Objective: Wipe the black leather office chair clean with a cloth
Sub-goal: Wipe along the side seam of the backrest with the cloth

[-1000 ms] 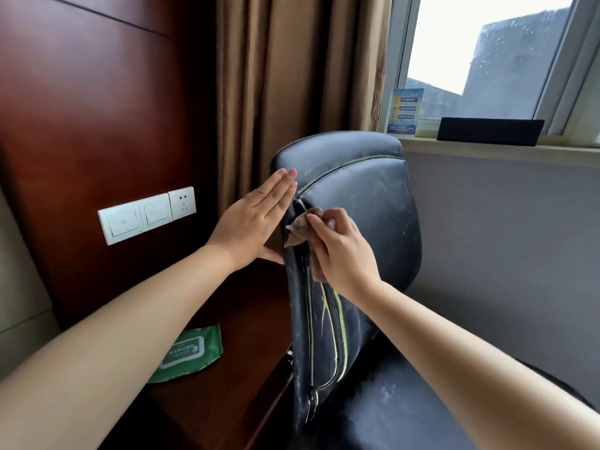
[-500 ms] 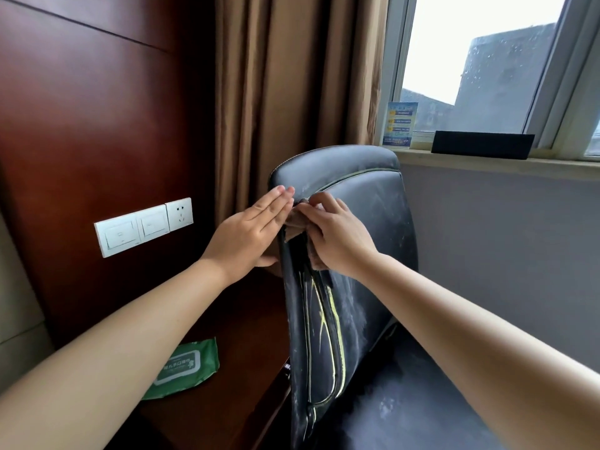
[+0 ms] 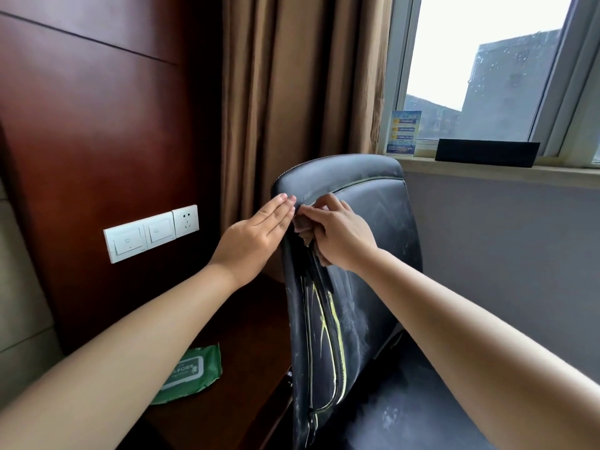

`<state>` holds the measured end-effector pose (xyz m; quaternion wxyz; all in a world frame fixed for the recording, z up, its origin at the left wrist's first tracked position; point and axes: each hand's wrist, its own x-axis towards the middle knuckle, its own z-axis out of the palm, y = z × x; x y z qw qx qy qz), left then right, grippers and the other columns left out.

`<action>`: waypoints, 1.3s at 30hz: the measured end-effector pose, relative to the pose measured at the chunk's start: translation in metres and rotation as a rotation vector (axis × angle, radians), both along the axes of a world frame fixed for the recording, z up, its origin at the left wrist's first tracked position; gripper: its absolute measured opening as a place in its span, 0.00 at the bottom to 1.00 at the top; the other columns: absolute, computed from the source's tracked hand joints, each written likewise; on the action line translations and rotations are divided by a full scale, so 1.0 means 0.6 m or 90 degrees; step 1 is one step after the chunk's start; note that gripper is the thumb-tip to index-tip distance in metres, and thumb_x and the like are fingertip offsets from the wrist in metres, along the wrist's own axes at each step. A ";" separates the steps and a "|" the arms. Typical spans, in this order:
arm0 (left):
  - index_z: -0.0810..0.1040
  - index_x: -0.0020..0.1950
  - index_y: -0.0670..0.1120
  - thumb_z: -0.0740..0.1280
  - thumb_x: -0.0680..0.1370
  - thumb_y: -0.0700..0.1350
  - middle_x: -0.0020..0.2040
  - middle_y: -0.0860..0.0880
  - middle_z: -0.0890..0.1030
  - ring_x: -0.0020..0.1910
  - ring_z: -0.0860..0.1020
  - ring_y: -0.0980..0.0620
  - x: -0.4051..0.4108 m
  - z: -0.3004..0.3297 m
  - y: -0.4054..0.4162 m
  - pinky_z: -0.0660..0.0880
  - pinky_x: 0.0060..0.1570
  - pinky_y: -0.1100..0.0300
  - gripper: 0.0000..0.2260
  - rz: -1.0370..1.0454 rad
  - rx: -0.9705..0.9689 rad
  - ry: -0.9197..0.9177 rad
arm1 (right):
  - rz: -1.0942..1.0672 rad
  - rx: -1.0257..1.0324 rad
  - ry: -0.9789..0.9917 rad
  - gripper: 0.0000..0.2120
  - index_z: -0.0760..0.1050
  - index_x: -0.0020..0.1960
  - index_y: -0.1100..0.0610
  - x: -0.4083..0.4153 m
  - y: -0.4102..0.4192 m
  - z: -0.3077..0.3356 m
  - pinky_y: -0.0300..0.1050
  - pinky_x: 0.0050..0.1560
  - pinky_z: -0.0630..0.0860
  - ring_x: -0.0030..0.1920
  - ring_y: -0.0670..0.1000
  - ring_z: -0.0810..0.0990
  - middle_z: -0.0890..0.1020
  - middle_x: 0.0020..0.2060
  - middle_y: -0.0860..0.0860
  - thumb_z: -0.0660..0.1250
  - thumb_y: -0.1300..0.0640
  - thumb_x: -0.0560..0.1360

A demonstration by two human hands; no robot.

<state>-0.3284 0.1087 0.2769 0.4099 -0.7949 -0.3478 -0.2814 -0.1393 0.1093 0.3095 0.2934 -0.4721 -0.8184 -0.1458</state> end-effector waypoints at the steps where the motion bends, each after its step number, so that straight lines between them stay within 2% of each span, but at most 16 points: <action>1: 0.73 0.67 0.35 0.56 0.73 0.28 0.69 0.40 0.72 0.69 0.71 0.44 0.000 0.000 0.002 0.80 0.48 0.56 0.23 0.003 -0.002 -0.002 | -0.011 -0.013 0.015 0.20 0.68 0.69 0.42 -0.002 0.004 0.001 0.44 0.45 0.69 0.61 0.52 0.68 0.70 0.59 0.48 0.55 0.57 0.79; 5: 0.75 0.65 0.35 0.54 0.70 0.30 0.68 0.41 0.74 0.67 0.73 0.44 0.002 0.008 0.000 0.79 0.46 0.58 0.25 0.014 -0.014 0.016 | -0.043 -0.068 0.097 0.20 0.67 0.69 0.40 -0.006 0.006 -0.014 0.46 0.49 0.69 0.61 0.53 0.67 0.69 0.59 0.49 0.55 0.56 0.79; 9: 0.77 0.62 0.35 0.54 0.72 0.31 0.64 0.41 0.77 0.64 0.74 0.43 0.002 0.022 0.002 0.77 0.52 0.52 0.22 0.014 0.021 0.038 | -0.056 -0.085 0.163 0.20 0.67 0.69 0.41 -0.011 0.004 -0.016 0.46 0.49 0.70 0.61 0.54 0.69 0.69 0.58 0.50 0.54 0.56 0.79; 12: 0.77 0.62 0.35 0.54 0.73 0.33 0.64 0.42 0.78 0.61 0.70 0.44 0.006 0.034 0.005 0.77 0.48 0.50 0.21 0.019 0.060 0.064 | -0.007 -0.038 0.132 0.20 0.68 0.69 0.43 -0.009 -0.018 -0.028 0.49 0.49 0.73 0.60 0.54 0.68 0.69 0.57 0.51 0.56 0.57 0.79; 15: 0.79 0.60 0.37 0.55 0.75 0.35 0.62 0.44 0.79 0.55 0.70 0.45 0.014 0.043 0.012 0.73 0.46 0.51 0.19 0.040 0.097 0.083 | 0.008 -0.027 0.085 0.21 0.66 0.70 0.41 -0.003 -0.028 -0.036 0.46 0.46 0.71 0.62 0.53 0.68 0.69 0.59 0.51 0.56 0.57 0.79; 18: 0.80 0.59 0.38 0.56 0.75 0.34 0.61 0.45 0.80 0.53 0.71 0.46 0.019 0.050 0.016 0.72 0.52 0.48 0.17 0.069 0.108 0.106 | -0.034 -0.051 0.101 0.22 0.66 0.69 0.39 0.004 -0.004 -0.018 0.46 0.48 0.71 0.62 0.53 0.68 0.69 0.57 0.51 0.55 0.56 0.79; 20: 0.80 0.59 0.38 0.62 0.73 0.36 0.61 0.44 0.80 0.54 0.74 0.45 0.016 0.056 0.014 0.72 0.61 0.43 0.16 0.101 0.104 0.150 | -0.073 -0.101 0.138 0.22 0.65 0.69 0.38 0.006 0.010 -0.006 0.47 0.51 0.72 0.62 0.53 0.68 0.69 0.57 0.50 0.53 0.56 0.79; 21: 0.80 0.60 0.38 0.68 0.71 0.40 0.62 0.43 0.79 0.56 0.76 0.44 0.015 0.061 0.011 0.69 0.64 0.40 0.18 0.132 0.087 0.187 | -0.084 -0.116 0.146 0.22 0.65 0.69 0.38 0.006 0.013 -0.003 0.47 0.52 0.72 0.62 0.53 0.68 0.69 0.57 0.50 0.53 0.57 0.79; 23: 0.78 0.62 0.38 0.79 0.60 0.53 0.65 0.42 0.77 0.62 0.76 0.43 0.011 0.073 0.007 0.65 0.67 0.42 0.35 0.200 0.023 0.271 | -0.085 -0.114 0.145 0.22 0.65 0.70 0.39 0.004 0.011 -0.005 0.47 0.51 0.73 0.62 0.54 0.69 0.69 0.57 0.51 0.53 0.57 0.79; 24: 0.78 0.63 0.37 0.80 0.55 0.60 0.65 0.41 0.76 0.64 0.75 0.43 0.012 0.082 0.002 0.65 0.67 0.44 0.43 0.226 -0.014 0.297 | -0.078 -0.102 0.147 0.22 0.65 0.69 0.40 0.003 0.007 -0.008 0.47 0.50 0.73 0.61 0.54 0.69 0.69 0.56 0.51 0.53 0.57 0.79; 26: 0.77 0.63 0.37 0.76 0.50 0.69 0.66 0.40 0.75 0.66 0.74 0.43 0.014 0.096 0.000 0.66 0.67 0.47 0.51 0.247 -0.064 0.332 | -0.058 -0.069 0.138 0.20 0.67 0.69 0.42 0.004 -0.002 -0.017 0.46 0.47 0.72 0.59 0.55 0.70 0.69 0.56 0.52 0.54 0.57 0.79; 28: 0.74 0.66 0.36 0.67 0.53 0.76 0.69 0.40 0.72 0.69 0.71 0.44 0.023 0.111 -0.005 0.64 0.69 0.49 0.55 0.264 -0.112 0.348 | -0.035 -0.039 0.109 0.20 0.68 0.69 0.43 0.007 -0.011 -0.028 0.45 0.46 0.72 0.58 0.54 0.70 0.69 0.56 0.53 0.55 0.56 0.80; 31: 0.54 0.77 0.38 0.51 0.61 0.78 0.79 0.41 0.50 0.78 0.49 0.47 0.036 0.127 -0.002 0.44 0.75 0.54 0.57 0.287 -0.147 0.314 | -0.020 -0.033 0.077 0.20 0.66 0.70 0.42 0.014 -0.012 -0.033 0.46 0.47 0.73 0.61 0.53 0.69 0.69 0.58 0.52 0.55 0.56 0.80; 32: 0.49 0.78 0.39 0.50 0.63 0.78 0.79 0.42 0.45 0.78 0.44 0.48 0.041 0.129 -0.003 0.40 0.74 0.54 0.57 0.288 -0.164 0.298 | -0.026 -0.035 0.073 0.20 0.66 0.70 0.41 0.016 -0.007 -0.031 0.46 0.48 0.74 0.61 0.53 0.69 0.69 0.58 0.52 0.55 0.55 0.80; 34: 0.46 0.78 0.39 0.51 0.66 0.77 0.79 0.43 0.42 0.78 0.41 0.48 0.049 0.127 0.003 0.39 0.74 0.54 0.55 0.308 -0.167 0.291 | -0.051 -0.052 0.088 0.20 0.65 0.70 0.40 0.017 0.007 -0.020 0.46 0.48 0.73 0.61 0.53 0.69 0.69 0.58 0.51 0.55 0.54 0.80; 39: 0.46 0.78 0.39 0.53 0.66 0.78 0.79 0.44 0.44 0.78 0.42 0.47 0.051 0.121 0.012 0.39 0.74 0.52 0.55 0.321 -0.183 0.272 | -0.047 -0.072 0.168 0.20 0.69 0.68 0.43 0.011 0.019 -0.018 0.45 0.46 0.72 0.58 0.55 0.71 0.70 0.55 0.53 0.57 0.57 0.79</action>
